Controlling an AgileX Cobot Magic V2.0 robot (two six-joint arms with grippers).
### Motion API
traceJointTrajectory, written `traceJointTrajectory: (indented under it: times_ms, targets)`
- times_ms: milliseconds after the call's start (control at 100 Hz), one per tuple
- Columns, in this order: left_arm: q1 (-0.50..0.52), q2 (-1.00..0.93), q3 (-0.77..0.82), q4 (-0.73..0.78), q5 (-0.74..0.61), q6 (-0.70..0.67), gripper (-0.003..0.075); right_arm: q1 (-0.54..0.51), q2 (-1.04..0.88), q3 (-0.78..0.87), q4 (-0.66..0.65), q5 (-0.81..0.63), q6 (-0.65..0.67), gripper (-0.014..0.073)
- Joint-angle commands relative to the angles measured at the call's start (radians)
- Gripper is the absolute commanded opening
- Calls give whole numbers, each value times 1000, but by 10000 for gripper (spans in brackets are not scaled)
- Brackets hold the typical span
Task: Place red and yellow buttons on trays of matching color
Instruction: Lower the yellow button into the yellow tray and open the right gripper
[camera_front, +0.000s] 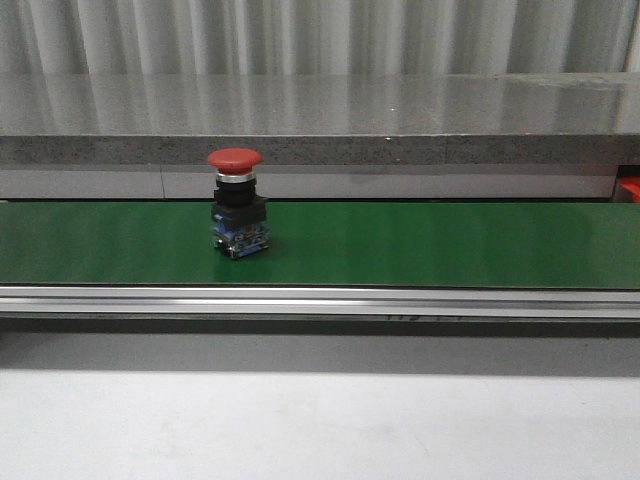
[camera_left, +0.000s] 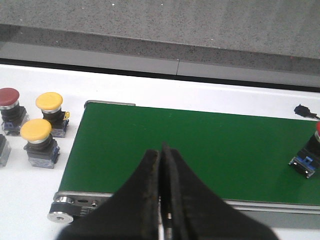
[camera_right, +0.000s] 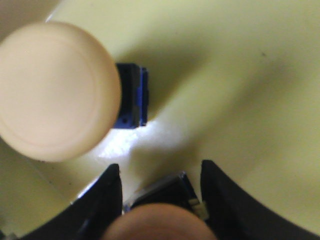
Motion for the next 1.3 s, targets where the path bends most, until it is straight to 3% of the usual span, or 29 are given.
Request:
traceJointTrajectory:
  times_ms: [0,60,130,350,440,1000,1130,1290]
  targets:
    - [-6,1,-25,-19,-68,3,-20,-11,-7,-20,-1,-21,1,-43]
    - [-6,1,-25,-19,-68,3,-20,-12,-3,-20,-11,-6,0,-23]
    - [-6,1,-25,-19,-68,3,-20,-12,-3,-20,-18,11,0,58]
    - [-6,1,-25,-19,-68,3,-20,-12,-37,-23,-18,66,2,547]
    - [-6,1,-25,-19,-70,3,-20,-12,-61,-23,-13,72,2,646]
    - [-6,1,-25,-19,-74,3,-20,5,-445,-24,34,112,20,654]
    - [-6,1,-25,-19,-74,3,-20,110,-540,-42,77,137,-31,654]
    - [-6,1,-25,-19,-74,3,-20,326,-626,-83,77,182,-197,654]
